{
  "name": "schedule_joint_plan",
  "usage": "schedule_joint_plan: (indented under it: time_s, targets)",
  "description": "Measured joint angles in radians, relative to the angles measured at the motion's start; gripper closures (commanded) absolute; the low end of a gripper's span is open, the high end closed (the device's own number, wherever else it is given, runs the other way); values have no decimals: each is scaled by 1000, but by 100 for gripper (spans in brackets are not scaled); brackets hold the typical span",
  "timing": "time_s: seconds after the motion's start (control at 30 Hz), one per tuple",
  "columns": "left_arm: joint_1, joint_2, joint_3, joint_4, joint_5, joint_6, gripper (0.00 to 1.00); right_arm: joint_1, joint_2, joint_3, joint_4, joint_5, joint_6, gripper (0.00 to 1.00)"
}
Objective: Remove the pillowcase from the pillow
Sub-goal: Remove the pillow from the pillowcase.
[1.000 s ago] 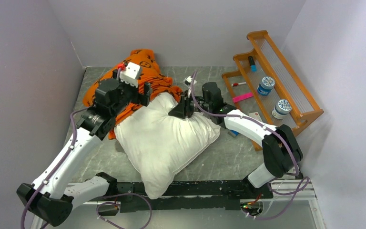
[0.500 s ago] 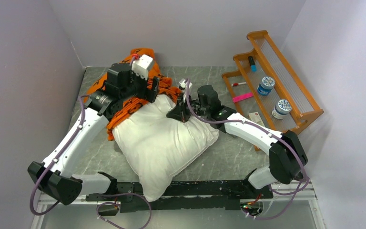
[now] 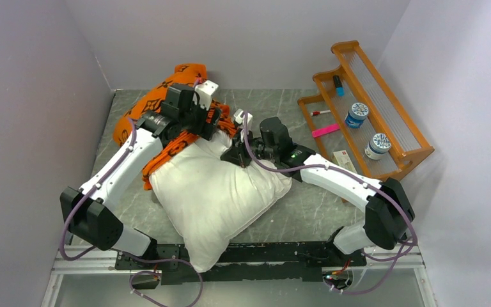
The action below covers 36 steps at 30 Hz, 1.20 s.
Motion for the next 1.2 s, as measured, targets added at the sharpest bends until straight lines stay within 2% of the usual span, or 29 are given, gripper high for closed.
schedule_joint_plan:
  time_s: [0.1, 0.17, 0.4, 0.43, 0.97, 1.2]
  targets:
    - [0, 16, 0, 5, -31, 1, 22, 7, -1, 2, -8, 16, -11, 100]
    - [-1, 16, 0, 11, -54, 0, 32, 13, -3, 4, -13, 23, -18, 100]
    - [14, 57, 0, 53, -112, -2, 92, 29, -55, 6, -63, 53, -45, 100]
    - [17, 68, 0, 61, -117, 0, 95, 30, -65, 5, -73, 63, -50, 100]
    - [87, 272, 175, 113, -198, -13, 95, 47, -293, -75, -229, 238, -104, 100]
    - [128, 387, 328, 61, -222, -32, 95, 51, -355, -76, -288, 353, -126, 100]
